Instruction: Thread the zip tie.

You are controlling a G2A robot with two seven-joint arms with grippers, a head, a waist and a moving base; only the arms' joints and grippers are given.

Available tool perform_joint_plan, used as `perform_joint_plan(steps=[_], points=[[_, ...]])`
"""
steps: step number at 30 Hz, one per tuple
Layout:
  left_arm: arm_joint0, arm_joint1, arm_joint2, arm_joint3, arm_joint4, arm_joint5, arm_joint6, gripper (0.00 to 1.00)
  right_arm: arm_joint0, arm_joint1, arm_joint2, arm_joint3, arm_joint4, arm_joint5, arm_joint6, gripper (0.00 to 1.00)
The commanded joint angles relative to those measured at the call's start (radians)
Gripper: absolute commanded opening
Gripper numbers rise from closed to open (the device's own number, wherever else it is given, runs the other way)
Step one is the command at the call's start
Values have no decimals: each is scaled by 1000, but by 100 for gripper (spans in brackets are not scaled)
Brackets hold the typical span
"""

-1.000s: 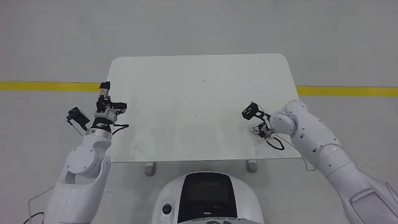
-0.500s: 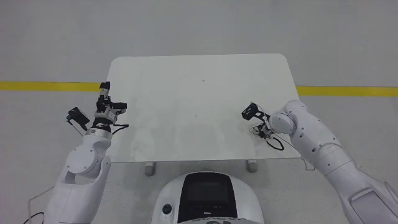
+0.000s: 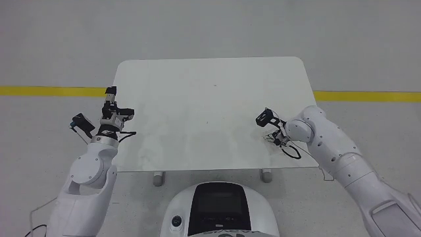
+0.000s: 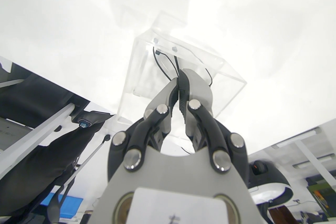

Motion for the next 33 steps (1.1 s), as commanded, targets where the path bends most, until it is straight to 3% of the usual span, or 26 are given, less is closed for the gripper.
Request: perform_joint_plan(steps=[1,9,33], points=[[0,0,0,0,0,0,0,100,-2,1,0,-5,2,0,0,2],[0,0,0,0,0,0,0,100,1,7,-21,-13,9,0,5,12],[0,0,0,0,0,0,0,100,24,21,-63,11,25,0,-36,12]])
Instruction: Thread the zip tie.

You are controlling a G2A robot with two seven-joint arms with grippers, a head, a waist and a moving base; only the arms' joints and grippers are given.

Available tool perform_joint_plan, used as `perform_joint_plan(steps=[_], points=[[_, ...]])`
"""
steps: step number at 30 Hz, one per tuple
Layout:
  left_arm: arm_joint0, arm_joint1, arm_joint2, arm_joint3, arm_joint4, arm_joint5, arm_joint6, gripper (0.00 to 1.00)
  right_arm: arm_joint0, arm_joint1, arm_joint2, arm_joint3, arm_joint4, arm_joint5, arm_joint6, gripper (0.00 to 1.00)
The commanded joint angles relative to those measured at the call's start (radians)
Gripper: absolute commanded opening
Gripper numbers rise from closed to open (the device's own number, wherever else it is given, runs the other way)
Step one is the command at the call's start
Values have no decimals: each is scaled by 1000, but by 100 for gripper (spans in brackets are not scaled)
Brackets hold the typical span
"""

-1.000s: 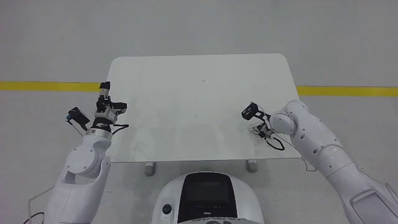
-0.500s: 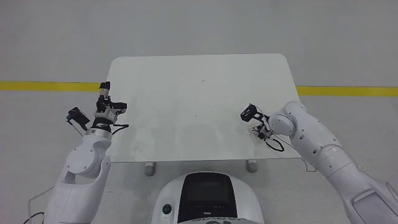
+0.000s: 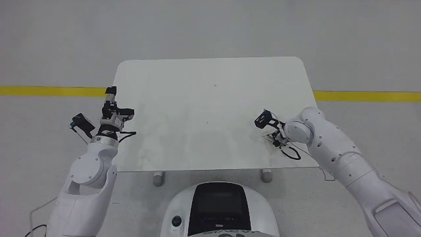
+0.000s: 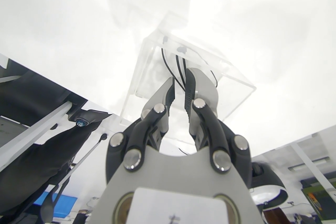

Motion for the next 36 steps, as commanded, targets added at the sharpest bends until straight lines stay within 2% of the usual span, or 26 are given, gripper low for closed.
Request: perform_joint_plan(steps=[1,16,27,36], points=[[0,0,0,0,0,0,0,100,-1,1,2,-1,-1,0,-2,12],[0,0,0,0,0,0,0,100,-15,17,-5,-42,11,0,-3,14],[0,0,0,0,0,0,0,100,-7,23,-14,-34,4,0,-17,13],[0,0,0,0,0,0,0,100,4,16,-23,-18,6,0,-3,13]])
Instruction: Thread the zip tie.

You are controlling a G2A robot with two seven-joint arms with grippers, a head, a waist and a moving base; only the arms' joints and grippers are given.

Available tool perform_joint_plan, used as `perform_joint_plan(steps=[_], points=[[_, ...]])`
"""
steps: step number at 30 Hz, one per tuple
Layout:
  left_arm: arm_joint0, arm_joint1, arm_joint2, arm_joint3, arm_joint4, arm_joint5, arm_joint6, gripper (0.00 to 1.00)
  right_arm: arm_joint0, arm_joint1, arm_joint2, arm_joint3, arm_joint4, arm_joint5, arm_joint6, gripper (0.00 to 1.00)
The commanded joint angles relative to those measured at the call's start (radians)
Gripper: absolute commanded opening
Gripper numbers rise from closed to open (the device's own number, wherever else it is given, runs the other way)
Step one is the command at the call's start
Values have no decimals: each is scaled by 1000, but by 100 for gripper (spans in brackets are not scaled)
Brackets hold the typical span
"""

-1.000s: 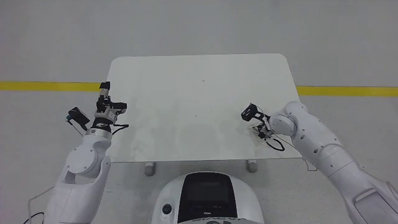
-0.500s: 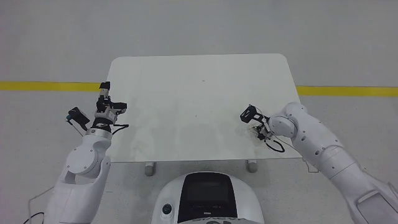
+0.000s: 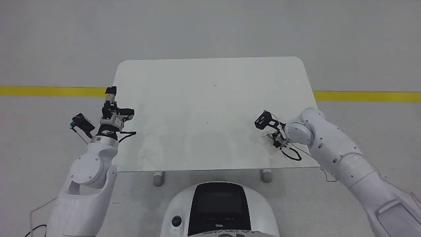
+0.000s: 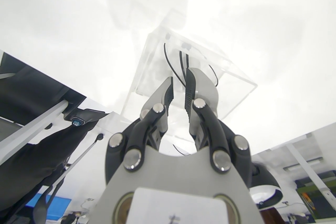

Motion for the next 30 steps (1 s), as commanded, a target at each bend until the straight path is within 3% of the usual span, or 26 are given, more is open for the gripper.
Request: perform_joint_plan(steps=[1,10,30], points=[[0,0,0,0,0,0,0,100,3,-2,-2,3,1,0,4,13],[0,0,0,0,0,0,0,100,17,-10,-22,9,9,0,17,11],[0,0,0,0,0,0,0,100,10,3,-12,9,15,0,-47,10]])
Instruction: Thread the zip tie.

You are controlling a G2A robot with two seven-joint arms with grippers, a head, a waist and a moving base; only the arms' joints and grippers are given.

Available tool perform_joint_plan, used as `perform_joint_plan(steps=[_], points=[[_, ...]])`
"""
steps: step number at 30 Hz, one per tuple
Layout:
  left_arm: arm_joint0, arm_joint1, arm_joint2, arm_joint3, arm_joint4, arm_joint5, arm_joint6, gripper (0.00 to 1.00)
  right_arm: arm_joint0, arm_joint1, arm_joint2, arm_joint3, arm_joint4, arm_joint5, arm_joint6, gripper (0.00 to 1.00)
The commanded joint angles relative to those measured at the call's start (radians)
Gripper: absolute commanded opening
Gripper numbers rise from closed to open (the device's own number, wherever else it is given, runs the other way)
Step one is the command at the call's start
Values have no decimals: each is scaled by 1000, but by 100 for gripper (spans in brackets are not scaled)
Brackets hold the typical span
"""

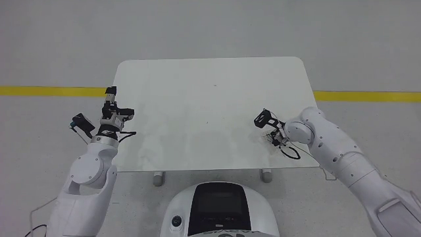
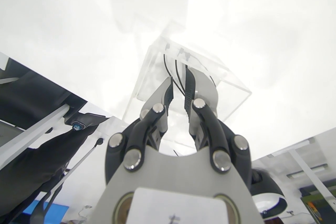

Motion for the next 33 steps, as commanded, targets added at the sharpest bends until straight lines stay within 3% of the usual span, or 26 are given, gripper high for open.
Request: perform_joint_plan(steps=[1,33], points=[[0,0,0,0,0,0,0,100,0,0,0,0,1,0,-2,9],[0,0,0,0,0,0,0,100,18,-8,-31,28,12,0,-25,7]])
